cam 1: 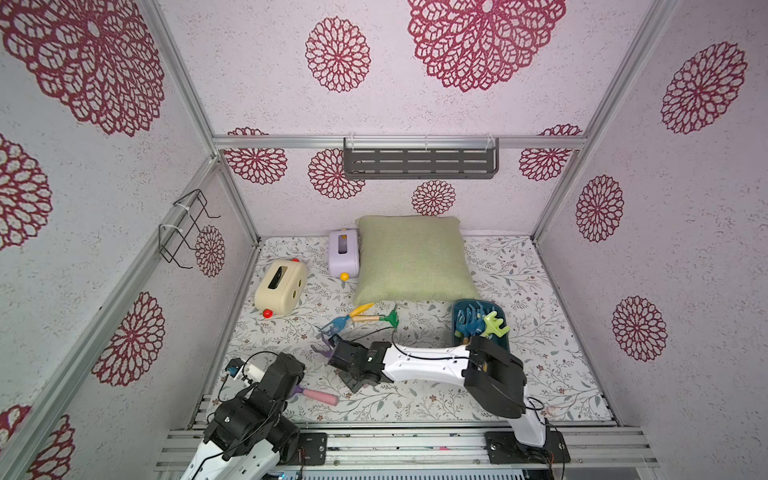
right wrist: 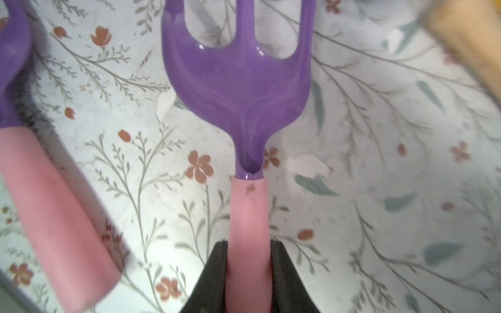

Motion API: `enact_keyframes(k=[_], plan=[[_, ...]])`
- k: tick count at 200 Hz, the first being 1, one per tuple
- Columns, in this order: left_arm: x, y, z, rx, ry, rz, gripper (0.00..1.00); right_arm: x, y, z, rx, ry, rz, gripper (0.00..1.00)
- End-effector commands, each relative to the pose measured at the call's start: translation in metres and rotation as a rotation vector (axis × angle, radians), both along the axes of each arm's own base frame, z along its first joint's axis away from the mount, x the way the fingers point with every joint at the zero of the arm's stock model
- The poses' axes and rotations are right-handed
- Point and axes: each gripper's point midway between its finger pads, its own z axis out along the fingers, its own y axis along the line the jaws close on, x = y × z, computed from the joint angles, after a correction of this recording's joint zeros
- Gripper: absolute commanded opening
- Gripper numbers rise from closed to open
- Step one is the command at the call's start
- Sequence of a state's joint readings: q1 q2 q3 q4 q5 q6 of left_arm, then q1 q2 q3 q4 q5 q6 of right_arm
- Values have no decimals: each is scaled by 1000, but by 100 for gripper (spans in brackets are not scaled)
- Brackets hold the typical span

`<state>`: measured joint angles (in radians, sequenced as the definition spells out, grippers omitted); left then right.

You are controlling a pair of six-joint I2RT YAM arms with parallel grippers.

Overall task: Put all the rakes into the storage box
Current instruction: Pick up the rake at the center of the board, then place the rake in the storage box.

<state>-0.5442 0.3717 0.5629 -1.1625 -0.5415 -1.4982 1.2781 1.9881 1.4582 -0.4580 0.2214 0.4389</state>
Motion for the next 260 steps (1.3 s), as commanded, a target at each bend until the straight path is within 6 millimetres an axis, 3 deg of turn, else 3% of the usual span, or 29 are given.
enact_keyframes(k=[1, 4, 9, 35, 81, 119, 169, 210, 260], plan=[[7, -14, -8, -23, 32, -47, 97, 17, -8, 78, 246, -67, -110, 0], [7, -16, -9, -29, 40, -53, 97, 28, -18, 80, 255, -70, -144, 0], [8, -20, -13, -37, 54, -65, 97, 31, -28, 84, 269, -70, -165, 0], [15, -41, -32, -79, 128, -119, 97, 34, -77, 100, 343, -65, -256, 0], [18, -76, -57, -74, 242, -190, 97, 44, -185, 113, 395, -85, -517, 0], [18, -95, -67, -68, 284, -225, 97, 38, -231, 122, 476, -57, -587, 0], [9, -117, -87, -133, 334, -240, 98, 35, -308, 95, 294, -86, -877, 0], [0, -113, -96, -136, 375, -198, 100, 29, -340, 75, 177, -87, -1022, 0], [-3, -103, -107, -157, 363, -155, 93, 34, -341, 57, 121, -48, -1045, 0]])
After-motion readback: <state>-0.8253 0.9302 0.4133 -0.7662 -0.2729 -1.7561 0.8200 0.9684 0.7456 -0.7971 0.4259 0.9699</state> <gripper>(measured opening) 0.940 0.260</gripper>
